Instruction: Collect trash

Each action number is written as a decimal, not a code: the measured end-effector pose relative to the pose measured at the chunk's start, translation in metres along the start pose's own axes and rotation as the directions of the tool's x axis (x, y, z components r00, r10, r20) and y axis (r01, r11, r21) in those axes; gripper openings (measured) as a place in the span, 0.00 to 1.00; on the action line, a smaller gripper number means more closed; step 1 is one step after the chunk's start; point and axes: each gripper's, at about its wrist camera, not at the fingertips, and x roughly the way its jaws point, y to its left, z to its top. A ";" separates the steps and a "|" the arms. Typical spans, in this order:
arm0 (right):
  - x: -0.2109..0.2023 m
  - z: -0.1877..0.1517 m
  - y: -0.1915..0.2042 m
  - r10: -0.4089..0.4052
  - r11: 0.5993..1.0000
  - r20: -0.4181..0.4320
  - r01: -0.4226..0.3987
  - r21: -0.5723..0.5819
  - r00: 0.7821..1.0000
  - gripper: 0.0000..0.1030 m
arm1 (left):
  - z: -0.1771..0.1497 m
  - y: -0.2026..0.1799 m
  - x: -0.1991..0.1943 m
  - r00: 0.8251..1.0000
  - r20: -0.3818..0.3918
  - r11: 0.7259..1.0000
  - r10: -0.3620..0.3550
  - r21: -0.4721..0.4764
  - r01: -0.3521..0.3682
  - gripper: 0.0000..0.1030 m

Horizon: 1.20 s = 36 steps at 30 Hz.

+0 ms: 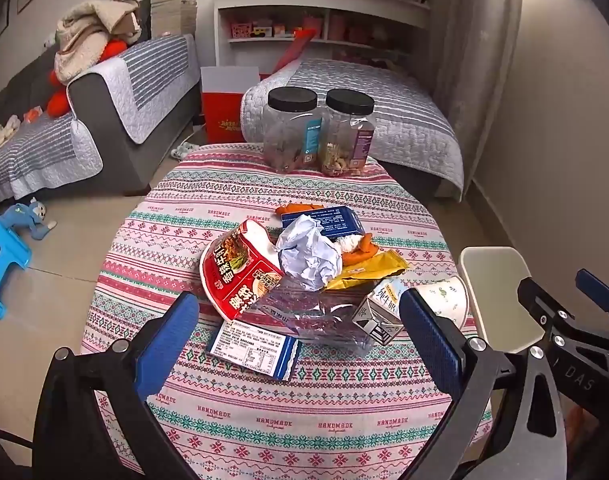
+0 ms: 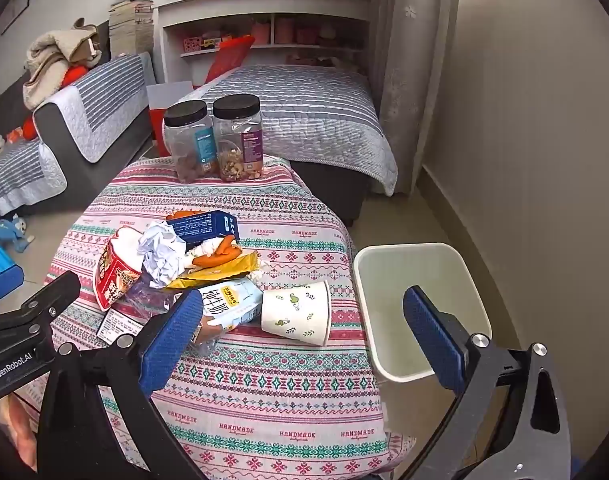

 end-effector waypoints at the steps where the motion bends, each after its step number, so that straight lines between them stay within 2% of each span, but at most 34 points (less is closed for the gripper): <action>1: 0.000 0.000 -0.001 0.000 1.000 0.000 0.000 0.002 1.000 0.93 | 0.000 0.000 0.001 1.000 -0.002 1.000 -0.001 0.000 0.001 0.94; 21: 0.002 -0.003 0.000 -0.033 0.999 0.001 0.033 -0.015 0.999 0.93 | -0.006 0.003 0.001 1.000 0.004 1.000 -0.020 -0.010 0.020 0.94; 22: 0.003 -0.003 -0.001 -0.002 1.000 -0.010 0.002 0.012 1.000 0.93 | -0.006 0.002 0.001 1.000 0.004 1.000 -0.018 -0.008 0.018 0.94; 25: 0.003 -0.003 -0.001 0.010 1.000 -0.013 -0.010 0.021 1.000 0.93 | -0.006 0.003 0.001 1.000 0.003 1.000 -0.019 -0.008 0.019 0.94; 36: 0.006 -0.004 0.001 0.023 0.999 -0.030 -0.022 0.031 0.999 0.93 | -0.006 0.004 0.002 1.000 -0.005 1.000 -0.024 -0.014 0.024 0.94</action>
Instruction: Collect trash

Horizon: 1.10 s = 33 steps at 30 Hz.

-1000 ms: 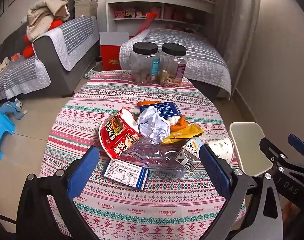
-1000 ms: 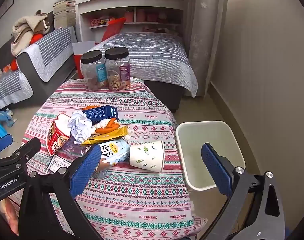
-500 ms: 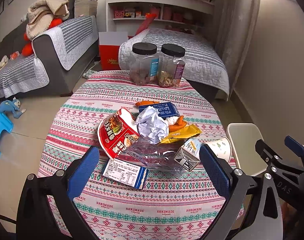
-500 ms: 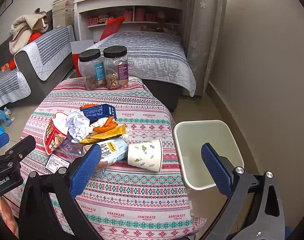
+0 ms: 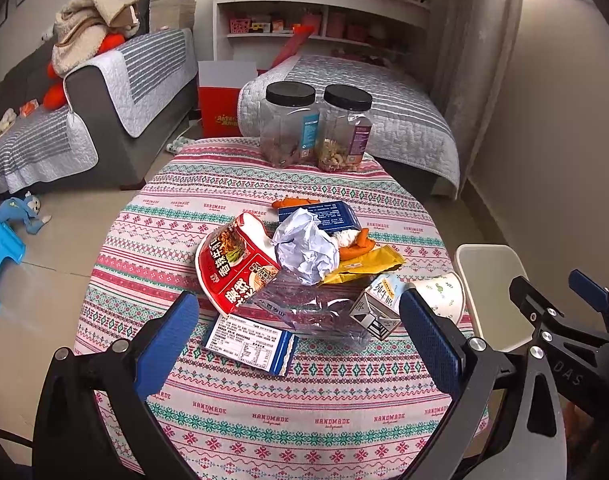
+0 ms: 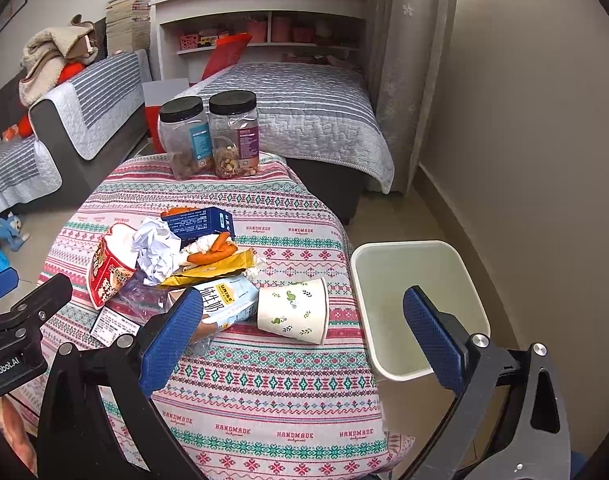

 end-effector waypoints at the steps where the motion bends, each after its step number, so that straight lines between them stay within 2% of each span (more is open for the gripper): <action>1: 0.001 0.000 0.000 0.001 1.000 -0.004 -0.001 0.001 1.000 0.93 | 0.000 0.000 0.000 1.000 -0.001 1.000 -0.001 0.000 0.001 0.94; 26: 0.004 0.000 0.002 0.012 1.000 0.031 -0.012 -0.011 0.999 0.93 | -0.003 0.002 0.004 1.000 -0.005 1.000 0.003 0.006 -0.003 0.94; 29: 0.009 0.002 -0.001 0.025 1.000 -0.001 -0.025 -0.007 1.000 0.93 | -0.003 0.003 0.006 1.000 -0.009 1.000 0.009 0.008 -0.009 0.94; 33: 0.025 0.009 -0.012 0.095 0.995 -0.076 -0.092 0.034 0.993 0.93 | -0.004 0.006 0.014 0.999 -0.028 1.000 0.023 0.006 -0.023 0.94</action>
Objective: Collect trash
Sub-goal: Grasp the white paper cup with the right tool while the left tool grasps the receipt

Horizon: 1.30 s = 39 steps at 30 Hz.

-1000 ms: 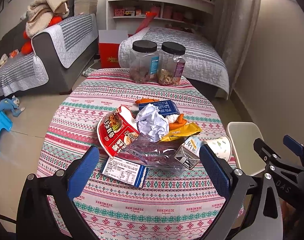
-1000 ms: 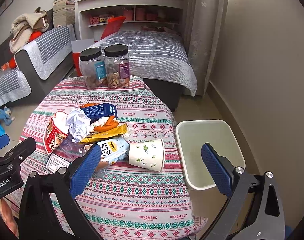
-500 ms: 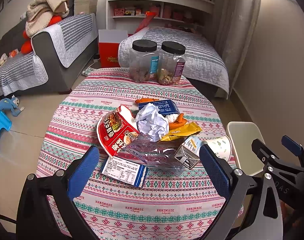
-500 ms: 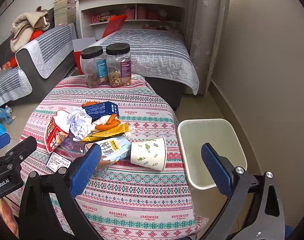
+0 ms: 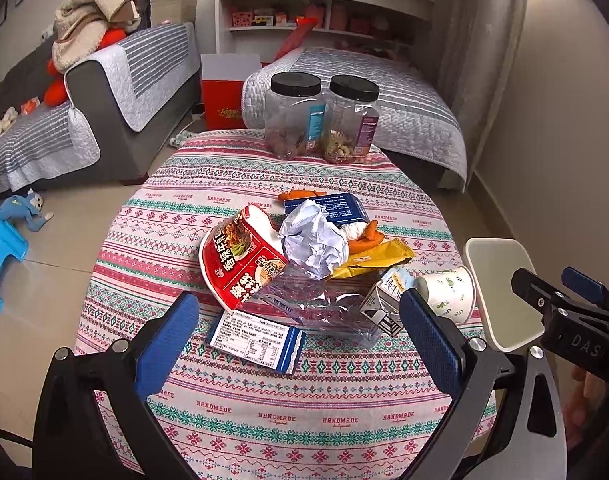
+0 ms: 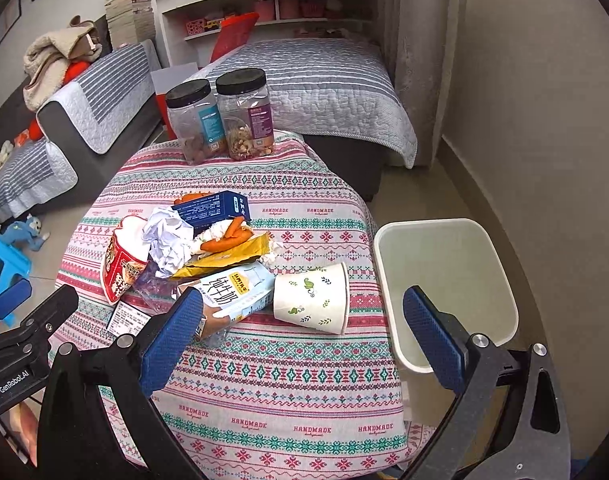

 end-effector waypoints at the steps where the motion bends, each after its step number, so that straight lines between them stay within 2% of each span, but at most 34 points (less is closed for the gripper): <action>1: 0.006 0.003 -0.004 0.019 1.000 -0.021 -0.019 0.016 1.000 0.93 | 0.000 0.001 0.003 1.000 -0.007 1.000 0.005 -0.003 -0.005 0.94; 7: 0.043 0.016 -0.030 0.031 0.992 -0.093 -0.019 0.126 0.995 0.93 | -0.005 0.014 0.027 0.997 -0.059 0.998 0.050 -0.026 -0.051 0.94; 10: 0.066 0.015 -0.041 0.039 0.983 -0.154 -0.011 0.182 0.987 0.93 | -0.010 0.025 0.045 0.992 -0.117 0.997 0.050 -0.057 -0.057 0.94; 12: 0.079 0.011 -0.049 0.048 0.975 -0.196 -0.002 0.224 0.979 0.93 | -0.016 0.039 0.060 0.984 -0.178 0.991 0.023 -0.123 -0.045 0.94; 14: 0.091 0.007 -0.056 0.070 0.965 -0.221 -0.010 0.262 0.973 0.93 | -0.022 0.058 0.073 0.972 -0.235 0.974 -0.028 -0.225 -0.026 0.94; 16: 0.103 0.001 -0.062 0.086 0.956 -0.246 -0.011 0.293 0.966 0.93 | -0.027 0.073 0.081 0.964 -0.260 0.954 -0.057 -0.299 -0.024 0.94; 18: 0.113 -0.004 -0.064 0.103 0.950 -0.270 -0.014 0.313 0.957 0.93 | -0.032 0.081 0.086 0.959 -0.273 0.944 -0.072 -0.330 -0.023 0.94; 22: 0.127 -0.008 -0.056 0.119 0.956 -0.282 -0.033 0.292 0.952 0.93 | -0.042 0.087 0.103 0.942 -0.316 0.925 -0.116 -0.381 -0.014 0.94; 27: 0.131 -0.005 -0.039 0.105 0.974 -0.264 -0.046 0.221 0.959 0.93 | -0.053 0.085 0.127 0.931 -0.348 0.917 -0.107 -0.396 -0.043 0.94; 29: 0.134 -0.005 -0.034 0.087 0.981 -0.264 -0.036 0.192 0.961 0.90 | -0.058 0.084 0.137 0.919 -0.367 0.904 -0.144 -0.427 -0.028 0.94; 31: 0.138 -0.007 -0.032 0.092 0.982 -0.273 -0.042 0.184 0.958 0.77 | -0.064 0.085 0.143 0.915 -0.357 0.882 -0.187 -0.471 -0.004 0.94; 32: 0.139 -0.008 -0.031 0.096 0.982 -0.279 -0.045 0.184 0.955 0.74 | -0.066 0.085 0.145 0.918 -0.343 0.873 -0.201 -0.488 0.009 0.90; 33: 0.140 -0.009 -0.031 0.101 0.982 -0.283 -0.049 0.185 0.954 0.68 | -0.067 0.085 0.147 0.920 -0.327 0.864 -0.217 -0.503 0.025 0.77; 35: 0.139 -0.010 -0.030 0.113 0.980 -0.277 -0.062 0.187 0.954 0.59 | -0.070 0.083 0.152 0.915 -0.324 0.854 -0.239 -0.519 0.039 0.61; 36: 0.139 -0.011 -0.030 0.121 0.980 -0.278 -0.070 0.188 0.953 0.50 | -0.069 0.082 0.152 0.919 -0.313 0.852 -0.239 -0.522 0.043 0.50; 37: 0.138 -0.012 -0.030 0.133 0.978 -0.278 -0.081 0.191 0.951 0.41 | -0.069 0.081 0.152 0.921 -0.299 0.849 -0.249 -0.525 0.059 0.42; 38: 0.138 -0.013 -0.030 0.142 0.977 -0.279 -0.089 0.196 0.950 0.36 | -0.068 0.081 0.153 0.920 -0.292 0.845 -0.263 -0.530 0.073 0.27; 39: 0.137 -0.014 -0.030 0.154 0.975 -0.279 -0.099 0.201 0.948 0.30 | -0.068 0.080 0.152 0.919 -0.280 0.837 -0.277 -0.540 0.088 0.22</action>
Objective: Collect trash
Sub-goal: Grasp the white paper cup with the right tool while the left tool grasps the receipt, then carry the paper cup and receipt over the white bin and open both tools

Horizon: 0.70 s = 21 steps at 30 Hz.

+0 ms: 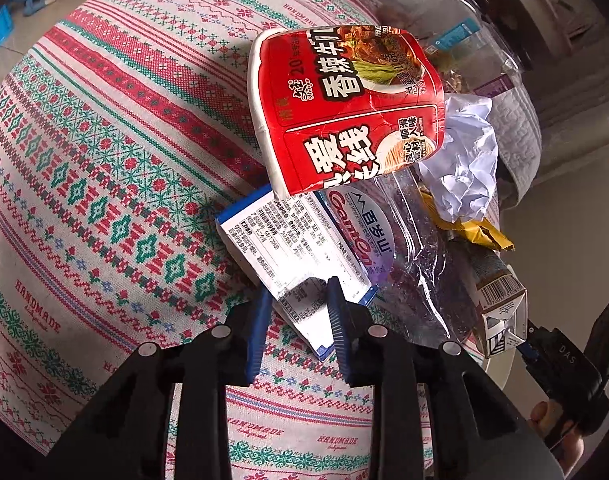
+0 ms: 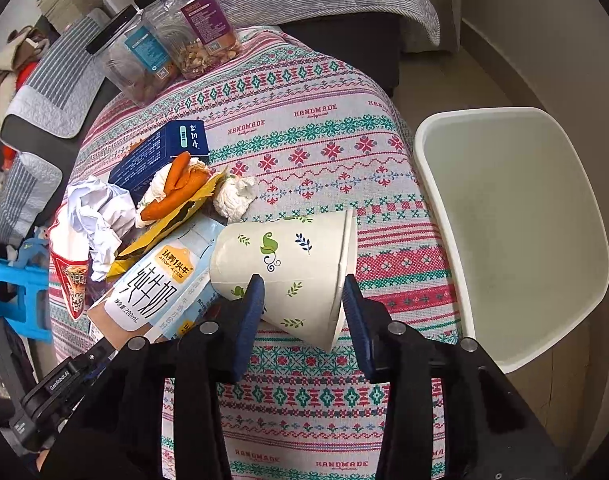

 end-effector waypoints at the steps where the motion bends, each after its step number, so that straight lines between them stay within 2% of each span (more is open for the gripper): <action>1: -0.001 -0.001 0.000 0.013 1.000 -0.001 -0.013 0.000 1.000 0.26 | 0.002 0.000 0.000 1.000 0.014 1.000 -0.020 -0.004 0.020 0.19; 6: -0.012 -0.001 0.006 0.083 0.997 0.014 -0.082 -0.013 0.996 0.13 | 0.004 -0.008 -0.012 0.995 0.055 0.996 -0.085 0.006 0.085 0.08; 10: -0.017 -0.003 0.015 0.129 0.991 0.007 -0.128 -0.036 0.992 0.07 | 0.004 -0.012 -0.023 0.994 0.074 0.996 -0.079 0.045 0.076 0.05; 13: -0.024 -0.004 0.020 0.137 0.989 0.014 -0.136 -0.055 0.990 0.02 | 0.002 -0.017 -0.033 0.994 0.094 0.996 -0.054 0.069 0.048 0.02; 15: -0.030 -0.004 0.022 0.137 0.989 0.020 -0.135 -0.062 0.990 0.02 | -0.001 -0.024 -0.043 0.992 0.126 0.993 -0.019 0.115 0.005 0.01; 17: -0.035 -0.004 0.022 0.141 0.988 0.018 -0.139 -0.073 0.990 0.02 | -0.005 -0.034 -0.054 0.986 0.167 0.983 0.023 0.174 -0.052 0.01; 21: -0.046 -0.007 0.022 0.125 0.988 0.029 -0.122 -0.099 0.992 0.02 | -0.013 -0.054 -0.073 0.969 0.241 0.957 0.061 0.261 -0.125 0.01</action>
